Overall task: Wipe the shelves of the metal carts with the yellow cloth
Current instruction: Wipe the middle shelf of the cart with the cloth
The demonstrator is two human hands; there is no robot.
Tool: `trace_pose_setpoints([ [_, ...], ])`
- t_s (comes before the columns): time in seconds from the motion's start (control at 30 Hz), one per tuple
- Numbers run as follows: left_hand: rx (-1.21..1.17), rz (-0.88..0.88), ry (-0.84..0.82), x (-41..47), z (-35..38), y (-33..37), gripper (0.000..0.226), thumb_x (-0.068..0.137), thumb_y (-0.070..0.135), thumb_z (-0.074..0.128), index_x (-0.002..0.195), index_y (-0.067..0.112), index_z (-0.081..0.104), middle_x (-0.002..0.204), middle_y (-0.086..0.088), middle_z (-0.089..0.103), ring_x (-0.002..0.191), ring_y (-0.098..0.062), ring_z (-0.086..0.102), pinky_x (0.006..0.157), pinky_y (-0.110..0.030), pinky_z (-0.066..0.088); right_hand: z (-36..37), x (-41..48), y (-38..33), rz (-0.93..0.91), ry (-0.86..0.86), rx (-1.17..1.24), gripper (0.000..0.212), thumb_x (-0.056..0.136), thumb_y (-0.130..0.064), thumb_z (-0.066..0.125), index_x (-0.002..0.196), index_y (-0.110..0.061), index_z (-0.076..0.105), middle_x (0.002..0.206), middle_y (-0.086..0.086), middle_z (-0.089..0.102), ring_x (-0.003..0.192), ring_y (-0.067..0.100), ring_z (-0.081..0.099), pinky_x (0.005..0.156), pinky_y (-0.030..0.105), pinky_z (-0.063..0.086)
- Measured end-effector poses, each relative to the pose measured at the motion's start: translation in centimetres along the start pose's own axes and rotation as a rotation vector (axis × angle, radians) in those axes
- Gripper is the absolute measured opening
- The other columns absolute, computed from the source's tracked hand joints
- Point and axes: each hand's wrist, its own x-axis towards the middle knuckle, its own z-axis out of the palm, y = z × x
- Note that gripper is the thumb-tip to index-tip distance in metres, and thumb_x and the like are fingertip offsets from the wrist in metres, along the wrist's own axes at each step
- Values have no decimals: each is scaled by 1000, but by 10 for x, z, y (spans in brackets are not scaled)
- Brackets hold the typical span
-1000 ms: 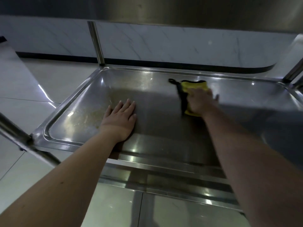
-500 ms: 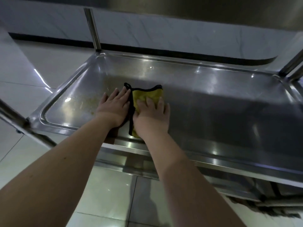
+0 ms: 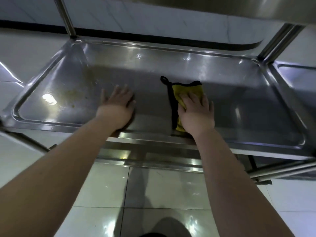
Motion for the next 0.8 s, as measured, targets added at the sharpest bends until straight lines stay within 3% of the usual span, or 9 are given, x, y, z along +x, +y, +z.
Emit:
trace_pose_setpoints([
  [0.13, 15, 81, -14, -22, 12, 36, 54, 101, 43, 21, 154, 33, 12, 162, 8, 5, 149, -18, -1, 117, -53, -6, -6, -8, 36, 6, -76, 40, 48, 102, -45, 26, 149, -46, 18, 161, -14, 10, 149, 27, -1, 119, 54, 3],
  [0.2, 6, 70, -16, -23, 11, 33, 54, 102, 41, 21, 154, 32, 12, 162, 7, 6, 149, -19, -1, 118, -52, -4, -9, -22, 71, 22, -5, 33, 48, 100, -43, 33, 148, -46, 26, 160, -13, 19, 147, 31, 8, 118, 55, 11],
  [0.37, 34, 104, 1, -22, 14, 31, 55, 101, 38, 22, 154, 30, 12, 162, 5, 8, 149, -22, 2, 119, -50, -1, -31, -40, 161, 350, 30, 147, 48, 99, -41, 39, 146, -46, 32, 158, -8, 27, 145, 33, 18, 117, 51, 17],
  [0.47, 44, 87, 4, -21, 16, 31, 55, 100, 37, 23, 154, 31, 12, 162, 6, 8, 149, -22, 4, 119, -50, 0, -31, -34, 139, 453, 12, 85, 50, 100, -39, 32, 149, -43, 26, 160, -7, 22, 146, 35, 17, 117, 48, 20],
  [0.57, 19, 73, 4, -19, 17, 29, 53, 101, 35, 24, 153, 32, 14, 162, 7, 10, 149, -20, 4, 119, -48, 0, -13, -33, 63, 260, 64, 11, 48, 98, -35, 33, 146, -38, 32, 158, -5, 27, 143, 36, 22, 117, 48, 19],
  [0.63, -170, 46, 29, -18, 16, 26, 48, 103, 30, 27, 151, 35, 24, 160, 9, 17, 149, -15, 5, 119, -39, -4, 2, -37, -9, 136, 67, 7, 48, 96, -39, 34, 144, -37, 32, 158, -5, 25, 144, 41, 15, 115, 51, 18],
  [0.7, -640, -59, 44, -19, 10, 22, 42, 104, 25, 34, 144, 38, 39, 156, 10, 30, 146, -6, 12, 116, -24, -5, 15, -37, -84, 26, -9, 41, 55, 95, -41, 37, 148, -36, 25, 160, -3, 17, 144, 45, 3, 115, 56, 9],
  [0.73, -912, -113, 40, -20, 3, 19, 38, 103, 26, 39, 137, 40, 48, 152, 9, 37, 143, -4, 19, 116, -23, 2, 19, -38, -117, -23, -77, 51, 62, 94, -43, 40, 152, -35, 18, 162, -2, 10, 144, 46, -5, 115, 58, 2],
  [0.8, -1277, -203, 89, -28, -15, 7, 28, 97, 34, 49, 117, 46, 65, 136, 13, 57, 130, -6, 46, 113, -31, 29, 22, -36, -158, -80, -172, 98, 73, 93, -50, 44, 154, -35, 6, 163, -1, -2, 143, 46, -15, 114, 61, -8],
])
